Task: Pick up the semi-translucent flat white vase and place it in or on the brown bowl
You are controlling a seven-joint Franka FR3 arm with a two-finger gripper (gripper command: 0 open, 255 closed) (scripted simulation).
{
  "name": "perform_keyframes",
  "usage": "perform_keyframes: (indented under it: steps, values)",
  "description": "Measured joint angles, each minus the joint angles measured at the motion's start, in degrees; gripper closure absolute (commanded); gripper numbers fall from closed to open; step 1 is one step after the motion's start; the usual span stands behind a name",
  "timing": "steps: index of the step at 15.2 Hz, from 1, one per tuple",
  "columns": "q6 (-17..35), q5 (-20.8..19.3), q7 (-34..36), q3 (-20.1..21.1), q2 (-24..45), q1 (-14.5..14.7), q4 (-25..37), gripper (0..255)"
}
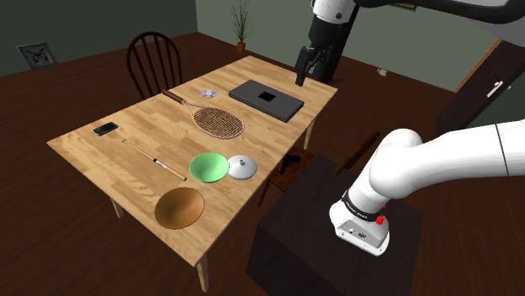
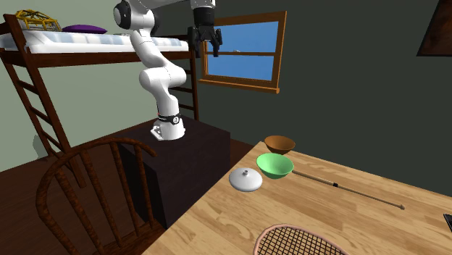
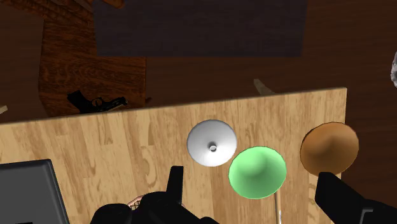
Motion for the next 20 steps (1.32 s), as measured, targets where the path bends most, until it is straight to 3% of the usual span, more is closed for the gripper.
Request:
perform_keyframes:
  steps: [3, 10, 20]
  values:
    - [2.01, 0.12, -0.17, -0.11, 0.45, 0.06, -1.63, 0]
    - [16.24, 0.77, -1.41, -0.80, 5.88, 0.42, -10.50, 0]
    - [38.50, 2.74, -4.30, -2.07, 22.11, 1.56, -16.60, 0]
